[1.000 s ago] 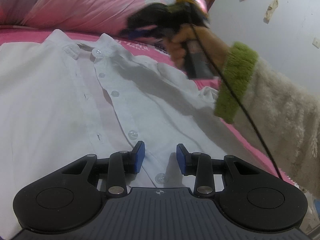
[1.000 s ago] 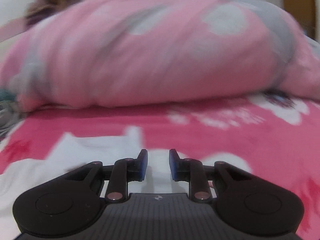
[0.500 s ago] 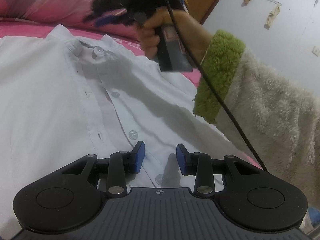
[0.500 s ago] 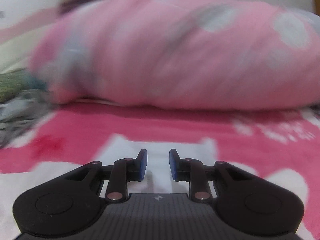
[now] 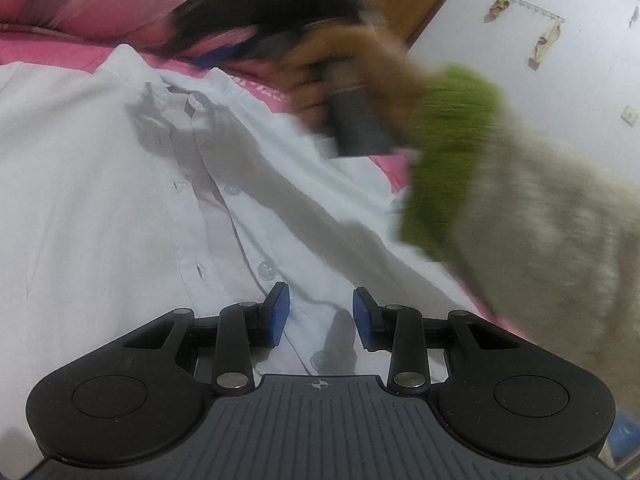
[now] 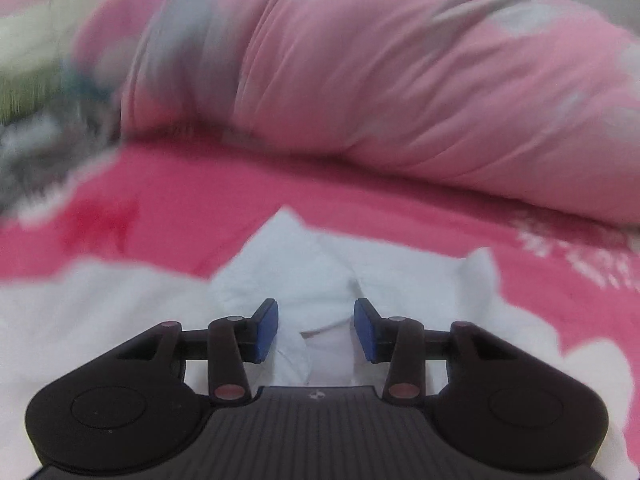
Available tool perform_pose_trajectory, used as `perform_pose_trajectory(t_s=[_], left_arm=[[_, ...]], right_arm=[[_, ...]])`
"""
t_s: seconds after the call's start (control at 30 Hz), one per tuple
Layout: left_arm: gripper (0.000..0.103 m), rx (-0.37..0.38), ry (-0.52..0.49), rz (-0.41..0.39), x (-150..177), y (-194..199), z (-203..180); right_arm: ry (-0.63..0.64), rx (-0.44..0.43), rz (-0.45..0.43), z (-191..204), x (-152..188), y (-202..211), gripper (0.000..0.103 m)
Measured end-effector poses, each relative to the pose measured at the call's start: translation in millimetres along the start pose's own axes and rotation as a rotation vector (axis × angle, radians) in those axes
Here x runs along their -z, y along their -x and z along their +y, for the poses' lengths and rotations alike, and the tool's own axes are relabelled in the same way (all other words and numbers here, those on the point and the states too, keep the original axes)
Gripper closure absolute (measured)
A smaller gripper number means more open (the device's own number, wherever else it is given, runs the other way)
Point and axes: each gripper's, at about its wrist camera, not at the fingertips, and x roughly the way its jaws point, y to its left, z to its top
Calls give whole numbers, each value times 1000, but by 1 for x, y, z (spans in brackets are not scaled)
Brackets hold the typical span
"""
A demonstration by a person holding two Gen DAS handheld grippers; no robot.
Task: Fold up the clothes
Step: 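Lift the white shirt up by the collar with the right gripper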
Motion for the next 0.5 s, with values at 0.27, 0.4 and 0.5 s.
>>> perform_pose_trajectory(t_s=[0.27,0.4,0.5], left_arm=[[61,15,49,-67,-3,38,-3],[56,-42,105,-164,0,90,-7],[54,-140,138,-275,10,145,-1]], right_arm=[[-205,73,-122,-42,39,216,56],[-253,66,-161,-33,48,292,54],[-251,-21,-201,0,36,316,54]])
